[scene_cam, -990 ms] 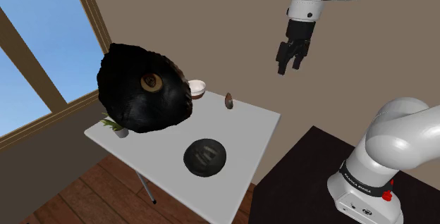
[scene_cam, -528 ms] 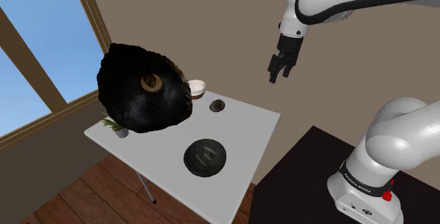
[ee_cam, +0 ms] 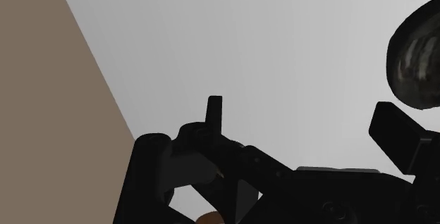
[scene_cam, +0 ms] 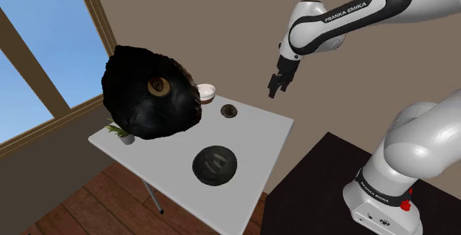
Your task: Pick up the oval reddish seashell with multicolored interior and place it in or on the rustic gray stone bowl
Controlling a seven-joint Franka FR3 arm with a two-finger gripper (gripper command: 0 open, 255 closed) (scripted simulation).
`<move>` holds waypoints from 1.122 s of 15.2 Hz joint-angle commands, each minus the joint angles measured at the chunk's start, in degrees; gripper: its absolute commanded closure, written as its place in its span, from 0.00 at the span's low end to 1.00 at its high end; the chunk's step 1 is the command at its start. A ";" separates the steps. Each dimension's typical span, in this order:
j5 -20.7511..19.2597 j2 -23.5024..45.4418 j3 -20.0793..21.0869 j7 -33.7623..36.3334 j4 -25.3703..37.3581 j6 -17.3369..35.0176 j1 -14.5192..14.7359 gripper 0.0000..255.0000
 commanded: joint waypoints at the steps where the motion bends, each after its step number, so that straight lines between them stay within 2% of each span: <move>1: 1.04 4.07 -1.08 -2.78 0.18 5.13 0.58 0.00; 6: 6.53 15.45 -3.60 -10.95 2.76 16.22 2.99 0.00; 11: 16.96 27.58 -4.71 -22.52 8.39 24.25 4.84 0.00; 14: 24.33 34.82 -3.40 -30.23 13.16 27.38 4.13 0.00; 17: 30.53 41.80 -0.83 -37.09 18.72 29.66 2.06 0.00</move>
